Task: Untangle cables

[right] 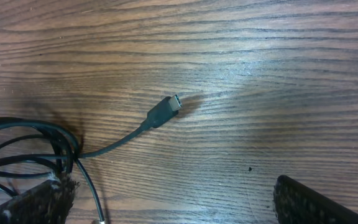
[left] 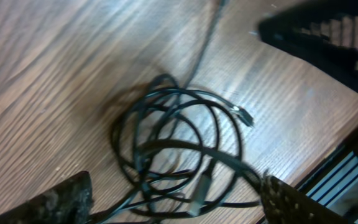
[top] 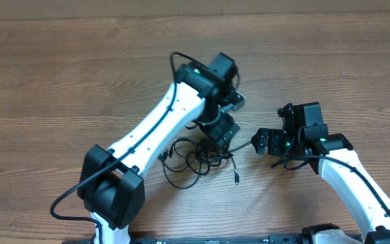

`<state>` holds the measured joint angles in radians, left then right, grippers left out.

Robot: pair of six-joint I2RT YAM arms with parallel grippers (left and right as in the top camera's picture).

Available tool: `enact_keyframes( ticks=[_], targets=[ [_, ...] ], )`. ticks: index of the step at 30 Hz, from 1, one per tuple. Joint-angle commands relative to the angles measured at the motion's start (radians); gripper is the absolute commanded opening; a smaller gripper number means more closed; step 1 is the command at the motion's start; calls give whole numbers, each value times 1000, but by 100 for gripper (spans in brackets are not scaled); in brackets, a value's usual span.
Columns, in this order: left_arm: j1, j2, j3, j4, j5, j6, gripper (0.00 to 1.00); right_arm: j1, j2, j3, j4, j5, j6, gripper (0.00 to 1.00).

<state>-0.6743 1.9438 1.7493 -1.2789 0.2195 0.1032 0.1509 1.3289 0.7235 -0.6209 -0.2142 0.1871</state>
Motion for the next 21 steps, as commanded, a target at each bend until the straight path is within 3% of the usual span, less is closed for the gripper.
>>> enact_keyframes(
  ticks=[1, 5, 21],
  targets=[
    [-25, -18, 20, 2, -21, -14, 78, -3, -4, 5, 6, -11, 3, 100],
    [-27, -18, 20, 1, -20, -14, 64, -3, -4, 5, 5, -11, 3, 100],
    [-41, -18, -40, 11, -11, -6, 60, -3, -4, 5, 6, -11, 3, 100]
  ],
)
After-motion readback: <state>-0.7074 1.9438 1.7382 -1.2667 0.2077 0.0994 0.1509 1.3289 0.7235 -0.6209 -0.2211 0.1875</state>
